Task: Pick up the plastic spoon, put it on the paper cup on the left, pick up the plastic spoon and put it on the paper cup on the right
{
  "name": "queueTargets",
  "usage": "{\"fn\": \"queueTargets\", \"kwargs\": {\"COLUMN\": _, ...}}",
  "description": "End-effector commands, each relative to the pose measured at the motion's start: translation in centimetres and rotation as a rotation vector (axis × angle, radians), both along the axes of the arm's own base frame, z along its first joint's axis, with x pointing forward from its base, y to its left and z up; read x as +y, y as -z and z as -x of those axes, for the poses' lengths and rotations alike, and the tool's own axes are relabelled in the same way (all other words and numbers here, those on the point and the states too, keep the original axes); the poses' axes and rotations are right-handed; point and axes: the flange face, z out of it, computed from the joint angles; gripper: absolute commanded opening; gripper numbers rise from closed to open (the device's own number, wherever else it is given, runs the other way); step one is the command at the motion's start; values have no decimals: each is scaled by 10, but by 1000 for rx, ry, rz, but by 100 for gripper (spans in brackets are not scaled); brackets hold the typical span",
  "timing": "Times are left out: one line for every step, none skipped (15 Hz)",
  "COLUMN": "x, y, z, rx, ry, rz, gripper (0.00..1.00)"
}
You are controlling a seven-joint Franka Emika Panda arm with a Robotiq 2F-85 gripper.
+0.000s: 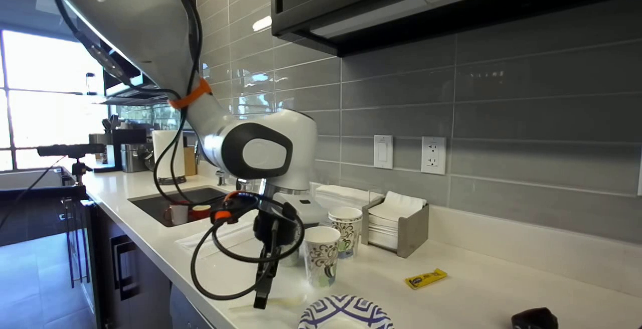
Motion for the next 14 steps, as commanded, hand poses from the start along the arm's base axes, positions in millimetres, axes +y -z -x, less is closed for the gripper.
{"fn": "queueTargets", "kwargs": {"x": 1, "y": -35, "z": 19, "rx": 3, "ry": -38, "rz": 46, "gripper": 3}}
{"fn": "queueTargets", "kwargs": {"x": 2, "y": -45, "z": 21, "rx": 13, "ry": -60, "rz": 56, "gripper": 3}}
{"fn": "queueTargets", "kwargs": {"x": 3, "y": -54, "z": 24, "rx": 26, "ry": -84, "rz": 70, "gripper": 3}}
{"fn": "queueTargets", "kwargs": {"x": 4, "y": -63, "z": 26, "rx": 32, "ry": -106, "rz": 75, "gripper": 3}}
{"fn": "queueTargets", "kwargs": {"x": 6, "y": -72, "z": 27, "rx": 45, "ry": -132, "rz": 87, "gripper": 3}}
{"fn": "queueTargets", "kwargs": {"x": 8, "y": -81, "z": 27, "rx": 55, "ry": -160, "rz": 98, "gripper": 3}}
{"fn": "queueTargets", "kwargs": {"x": 11, "y": -89, "z": 27, "rx": 59, "ry": -193, "rz": 103, "gripper": 3}}
{"fn": "queueTargets", "kwargs": {"x": 13, "y": -97, "z": 26, "rx": 66, "ry": -224, "rz": 114, "gripper": 3}}
{"fn": "queueTargets", "kwargs": {"x": 15, "y": -105, "z": 23, "rx": 72, "ry": -264, "rz": 124, "gripper": 3}}
{"fn": "queueTargets", "kwargs": {"x": 18, "y": -113, "z": 20, "rx": 73, "ry": -307, "rz": 131, "gripper": 3}}
{"fn": "queueTargets", "kwargs": {"x": 21, "y": -122, "z": 16, "rx": 69, "ry": -354, "rz": 141, "gripper": 3}}
{"fn": "queueTargets", "kwargs": {"x": 21, "y": -129, "z": 12, "rx": 59, "ry": -391, "rz": 141, "gripper": 3}}
{"fn": "queueTargets", "kwargs": {"x": 19, "y": -112, "z": 17, "rx": 56, "ry": -316, "rz": 121, "gripper": 13}}
{"fn": "queueTargets", "kwargs": {"x": 20, "y": -119, "z": 14, "rx": 48, "ry": -341, "rz": 123, "gripper": 13}}
